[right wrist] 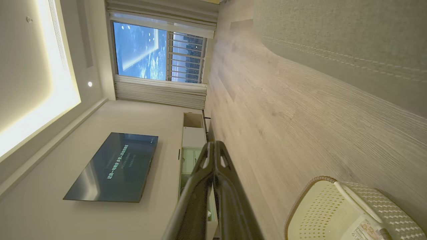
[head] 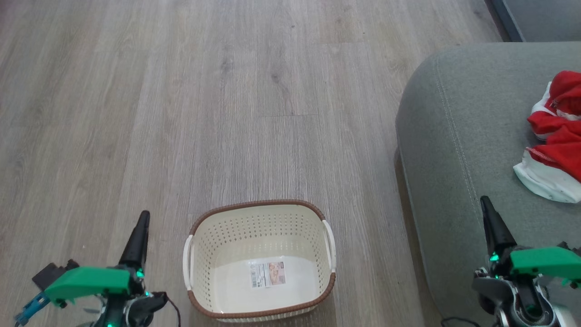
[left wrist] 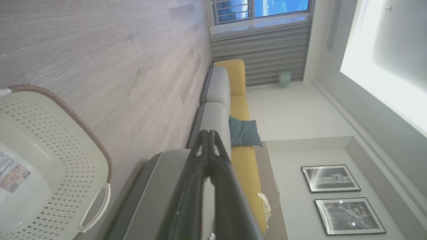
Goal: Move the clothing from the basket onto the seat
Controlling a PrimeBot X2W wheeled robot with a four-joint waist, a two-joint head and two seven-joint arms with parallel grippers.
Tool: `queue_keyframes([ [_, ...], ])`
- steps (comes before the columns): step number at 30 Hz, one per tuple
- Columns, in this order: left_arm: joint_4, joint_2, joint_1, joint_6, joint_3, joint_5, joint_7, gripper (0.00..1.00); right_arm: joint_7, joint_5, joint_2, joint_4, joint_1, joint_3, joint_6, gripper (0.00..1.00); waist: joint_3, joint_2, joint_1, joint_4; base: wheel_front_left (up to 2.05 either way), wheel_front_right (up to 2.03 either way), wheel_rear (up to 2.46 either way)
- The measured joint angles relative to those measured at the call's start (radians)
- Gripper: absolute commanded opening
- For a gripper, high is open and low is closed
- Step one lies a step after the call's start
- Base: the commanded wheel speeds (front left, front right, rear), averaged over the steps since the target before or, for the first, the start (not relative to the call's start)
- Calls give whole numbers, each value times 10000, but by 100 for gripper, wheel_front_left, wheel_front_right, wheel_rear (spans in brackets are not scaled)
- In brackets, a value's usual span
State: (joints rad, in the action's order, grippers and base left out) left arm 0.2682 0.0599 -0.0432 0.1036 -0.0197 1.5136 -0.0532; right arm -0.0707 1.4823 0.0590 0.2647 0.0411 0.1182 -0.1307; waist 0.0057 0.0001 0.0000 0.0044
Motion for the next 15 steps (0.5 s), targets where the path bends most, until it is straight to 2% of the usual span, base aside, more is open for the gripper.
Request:
queue_keyframes([
  [10,52,0,-19,178,-215,1097,-307,0,-309,1202,-29,107,139,71,0,0,-26,0,0,-44,0,0,0],
  [15,52,-2,-36,178,-297,1147,-309,0,-309,1281,-35,115,139,75,0,0,-26,0,0,-44,0,0,0],
])
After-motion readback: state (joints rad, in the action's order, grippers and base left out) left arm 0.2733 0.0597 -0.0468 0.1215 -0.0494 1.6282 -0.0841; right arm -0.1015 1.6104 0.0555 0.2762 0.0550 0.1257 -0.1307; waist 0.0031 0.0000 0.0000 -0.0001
